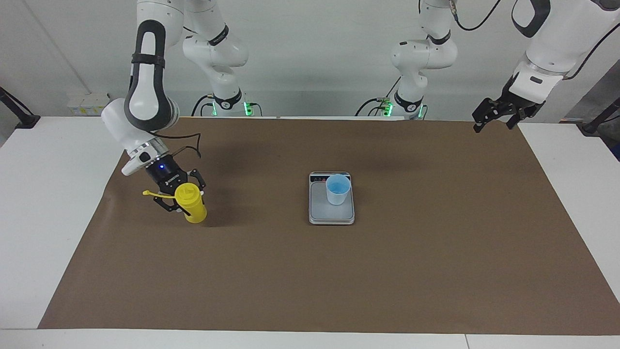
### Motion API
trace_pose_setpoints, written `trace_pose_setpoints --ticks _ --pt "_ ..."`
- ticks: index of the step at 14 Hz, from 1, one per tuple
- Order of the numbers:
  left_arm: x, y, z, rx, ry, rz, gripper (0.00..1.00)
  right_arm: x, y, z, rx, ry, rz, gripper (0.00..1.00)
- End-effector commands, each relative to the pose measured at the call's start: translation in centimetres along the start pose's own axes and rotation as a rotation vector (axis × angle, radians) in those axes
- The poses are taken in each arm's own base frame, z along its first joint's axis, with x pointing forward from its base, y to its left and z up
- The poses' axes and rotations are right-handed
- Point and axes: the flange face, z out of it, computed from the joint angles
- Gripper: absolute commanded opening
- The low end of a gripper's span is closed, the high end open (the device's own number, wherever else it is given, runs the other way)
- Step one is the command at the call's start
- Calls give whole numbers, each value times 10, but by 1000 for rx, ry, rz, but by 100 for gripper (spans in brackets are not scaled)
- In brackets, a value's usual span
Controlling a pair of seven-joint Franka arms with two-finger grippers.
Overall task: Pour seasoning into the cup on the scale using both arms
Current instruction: 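Turn the yellow bottle upright and carry it back with the right gripper, then set the yellow bottle down and open the right gripper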
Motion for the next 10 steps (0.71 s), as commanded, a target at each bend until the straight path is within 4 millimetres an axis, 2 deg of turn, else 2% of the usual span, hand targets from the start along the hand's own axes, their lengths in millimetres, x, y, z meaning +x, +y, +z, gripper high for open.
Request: trace_pose_setpoints --ticks 1,4,5,7,8,10 --pt "-6 -2 -2 -16 4 -4 100 -6 -4 -1 15 37 15 17" --pt "-6 -3 -2 -16 4 -5 100 -32 5 7 38 76 -7 18" --pt "-6 -2 -2 -16 4 -4 100 -41 7 12 56 87 -15 21" --pt "-6 -2 -2 -16 4 -4 100 -47 11 13 62 93 -26 25" --pt "-6 -2 -2 -16 4 -4 100 -48 12 12 59 94 -24 30" --pt "-6 -2 -1 -16 2 -4 100 -49 13 11 58 94 -23 64"
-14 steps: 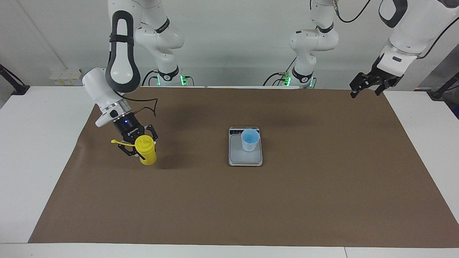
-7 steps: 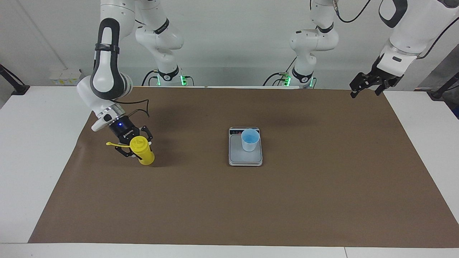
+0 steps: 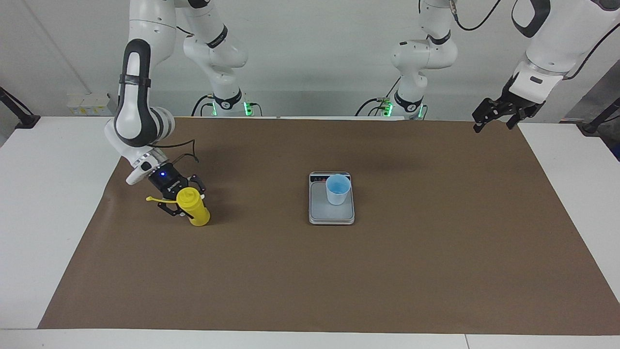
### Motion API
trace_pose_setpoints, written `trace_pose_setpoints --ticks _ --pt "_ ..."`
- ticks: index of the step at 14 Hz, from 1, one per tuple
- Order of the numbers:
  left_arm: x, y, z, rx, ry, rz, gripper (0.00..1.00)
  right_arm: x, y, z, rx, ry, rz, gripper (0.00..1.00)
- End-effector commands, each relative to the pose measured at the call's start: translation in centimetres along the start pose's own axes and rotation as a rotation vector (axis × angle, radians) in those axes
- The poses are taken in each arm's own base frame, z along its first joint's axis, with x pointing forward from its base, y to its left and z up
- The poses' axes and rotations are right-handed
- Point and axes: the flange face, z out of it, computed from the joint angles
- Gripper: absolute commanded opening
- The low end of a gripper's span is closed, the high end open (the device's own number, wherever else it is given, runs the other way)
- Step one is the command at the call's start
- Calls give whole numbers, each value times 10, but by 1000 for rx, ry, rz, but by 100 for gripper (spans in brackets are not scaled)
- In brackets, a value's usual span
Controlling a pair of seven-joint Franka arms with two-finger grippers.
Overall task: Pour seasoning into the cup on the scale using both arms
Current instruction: 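Set the yellow bottle down and open the right gripper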
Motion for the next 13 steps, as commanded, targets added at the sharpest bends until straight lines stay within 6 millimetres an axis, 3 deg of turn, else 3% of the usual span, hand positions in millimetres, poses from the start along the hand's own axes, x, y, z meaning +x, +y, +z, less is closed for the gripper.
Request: trace_pose_setpoints --ticks 1,2,6,13 --pt "-6 -2 -2 -16 4 -4 100 7 3 -4 -8 39 -11 78" --pt "-6 -2 -2 -16 4 -4 100 6 4 -5 -10 40 -8 100" --pt "-6 -2 -2 -16 4 -4 100 7 9 -18 -20 37 -12 100" --pt "-6 -2 -2 -16 4 -4 100 -10 19 -42 12 -65 -90 100"
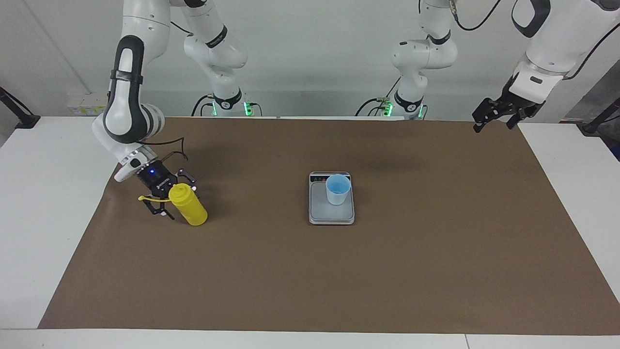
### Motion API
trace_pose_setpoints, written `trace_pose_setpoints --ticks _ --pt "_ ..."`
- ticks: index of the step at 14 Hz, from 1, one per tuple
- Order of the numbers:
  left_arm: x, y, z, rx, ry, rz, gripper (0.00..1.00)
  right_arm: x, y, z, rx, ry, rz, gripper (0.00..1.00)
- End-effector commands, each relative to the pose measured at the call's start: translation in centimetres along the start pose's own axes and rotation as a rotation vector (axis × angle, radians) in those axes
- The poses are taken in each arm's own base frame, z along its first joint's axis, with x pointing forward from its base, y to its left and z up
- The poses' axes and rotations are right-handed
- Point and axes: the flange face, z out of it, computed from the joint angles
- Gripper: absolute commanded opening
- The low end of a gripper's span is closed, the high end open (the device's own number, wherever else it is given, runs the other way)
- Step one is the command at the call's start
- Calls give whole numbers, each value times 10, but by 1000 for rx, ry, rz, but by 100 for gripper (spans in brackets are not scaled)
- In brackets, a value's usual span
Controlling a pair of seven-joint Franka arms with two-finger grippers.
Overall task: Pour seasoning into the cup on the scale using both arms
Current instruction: 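Set the yellow bottle down and open the right gripper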
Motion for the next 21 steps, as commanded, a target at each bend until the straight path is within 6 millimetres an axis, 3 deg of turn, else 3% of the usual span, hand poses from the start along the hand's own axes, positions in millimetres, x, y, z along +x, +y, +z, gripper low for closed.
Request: trace_pose_setpoints --ticks 1,4,8,14,17,21 --pt "-6 -2 -2 -16 4 -4 100 -5 1 -12 22 -23 -38 100" --pt "-6 -2 -2 -16 4 -4 100 -10 -3 -12 55 -73 -80 100" --pt "-6 -2 -2 -16 4 -4 100 -23 5 -26 75 -153 -125 100" --pt "-6 -1 -2 -16 4 -2 100 -39 33 -69 60 -305 -132 100" --pt "-6 -2 -2 -16 4 -4 100 -18 48 -90 26 -377 -117 100" --pt "-6 -2 -2 -16 4 -4 100 29 43 -117 -52 -483 -32 100"
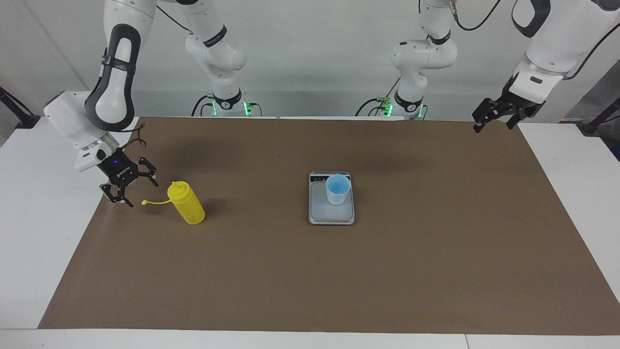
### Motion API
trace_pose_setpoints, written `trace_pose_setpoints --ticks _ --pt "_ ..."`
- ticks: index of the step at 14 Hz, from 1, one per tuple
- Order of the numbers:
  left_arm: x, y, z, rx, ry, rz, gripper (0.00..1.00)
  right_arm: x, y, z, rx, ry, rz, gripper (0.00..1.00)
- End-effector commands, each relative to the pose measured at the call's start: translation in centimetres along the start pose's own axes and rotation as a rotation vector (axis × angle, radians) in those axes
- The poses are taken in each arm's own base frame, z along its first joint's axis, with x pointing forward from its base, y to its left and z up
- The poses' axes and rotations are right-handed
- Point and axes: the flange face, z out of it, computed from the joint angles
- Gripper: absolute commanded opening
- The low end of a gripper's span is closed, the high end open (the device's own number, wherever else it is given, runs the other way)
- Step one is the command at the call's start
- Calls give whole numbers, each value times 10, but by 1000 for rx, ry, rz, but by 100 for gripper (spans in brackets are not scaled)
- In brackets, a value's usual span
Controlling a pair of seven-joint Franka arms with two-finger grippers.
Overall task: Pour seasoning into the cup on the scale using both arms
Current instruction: 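Set the yellow bottle down and open the right gripper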
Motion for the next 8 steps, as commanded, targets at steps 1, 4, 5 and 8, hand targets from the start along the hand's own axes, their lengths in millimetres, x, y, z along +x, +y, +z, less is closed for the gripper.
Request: trace_pose_setpoints --ticks 1,4,5,8 --pt "-6 -2 -2 -16 4 -4 100 24 -9 -33 -11 -71 66 100" --pt "-6 -2 -2 -16 4 -4 100 46 -15 -59 -19 -147 217 100" --pt "-6 -3 -2 -16 4 -5 100 63 -21 -61 -5 -163 233 100" --pt "-6 -2 -2 -16 4 -4 100 115 -36 -81 -26 -217 337 100"
